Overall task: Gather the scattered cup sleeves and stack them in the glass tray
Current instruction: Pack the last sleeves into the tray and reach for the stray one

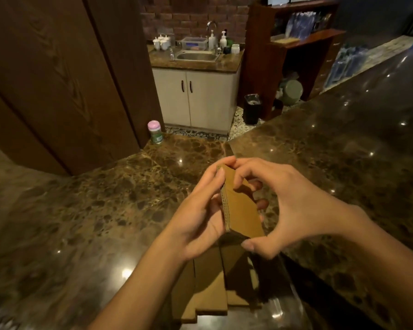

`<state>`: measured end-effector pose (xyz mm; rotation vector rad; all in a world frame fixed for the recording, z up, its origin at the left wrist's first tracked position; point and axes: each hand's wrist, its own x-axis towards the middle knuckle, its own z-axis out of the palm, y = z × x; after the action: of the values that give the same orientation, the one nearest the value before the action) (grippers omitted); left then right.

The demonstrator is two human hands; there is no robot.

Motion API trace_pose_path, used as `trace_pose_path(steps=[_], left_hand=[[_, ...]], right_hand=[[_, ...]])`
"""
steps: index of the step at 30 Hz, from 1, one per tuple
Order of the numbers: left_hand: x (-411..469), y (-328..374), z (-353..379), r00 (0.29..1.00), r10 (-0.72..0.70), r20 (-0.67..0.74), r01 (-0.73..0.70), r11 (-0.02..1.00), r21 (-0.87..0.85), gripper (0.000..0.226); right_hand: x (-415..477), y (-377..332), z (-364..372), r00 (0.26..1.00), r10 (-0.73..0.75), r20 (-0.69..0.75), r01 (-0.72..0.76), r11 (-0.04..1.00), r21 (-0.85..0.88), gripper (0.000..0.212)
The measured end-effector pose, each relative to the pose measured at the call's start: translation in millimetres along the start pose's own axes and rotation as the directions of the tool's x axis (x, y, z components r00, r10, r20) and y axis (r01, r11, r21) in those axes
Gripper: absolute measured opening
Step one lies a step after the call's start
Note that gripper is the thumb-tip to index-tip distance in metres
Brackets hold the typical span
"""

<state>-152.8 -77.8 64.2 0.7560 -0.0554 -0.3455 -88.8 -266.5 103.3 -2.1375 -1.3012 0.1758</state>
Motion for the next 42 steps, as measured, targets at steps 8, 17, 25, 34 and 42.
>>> trace_pose_path(steps=[8,17,25,34,42], left_hand=[[-65.1,-4.3,-40.0,0.957,0.175,-0.231,0.149,0.384,0.911,0.032],[-81.3,-37.4,-51.5,0.868,-0.282,-0.408,0.122,-0.675,0.728,0.070],[-88.1,-67.1,-70.0,0.900,-0.213,-0.381,0.155,-0.660,0.735,0.052],[-92.4,-76.5,-74.7,0.927,-0.182,-0.327,0.138,-0.646,0.751,0.050],[-87.7,-73.0,-89.4,0.947,-0.156,-0.280,0.100,-0.686,0.721,0.058]], right_hand=[[-19.7,-1.2,47.1,0.788,0.269,0.554,-0.077,0.936,-0.343,0.081],[-22.9,18.5,108.3,0.712,0.390,0.583,0.006,0.828,-0.560,0.115],[-43.3,25.9,122.4,0.795,0.333,0.507,-0.096,0.895,-0.436,0.088],[-47.5,25.6,124.8,0.788,0.401,0.467,-0.213,0.889,-0.404,0.078],[-51.4,23.2,132.2,0.793,0.432,0.430,-0.262,0.879,-0.399,0.076]])
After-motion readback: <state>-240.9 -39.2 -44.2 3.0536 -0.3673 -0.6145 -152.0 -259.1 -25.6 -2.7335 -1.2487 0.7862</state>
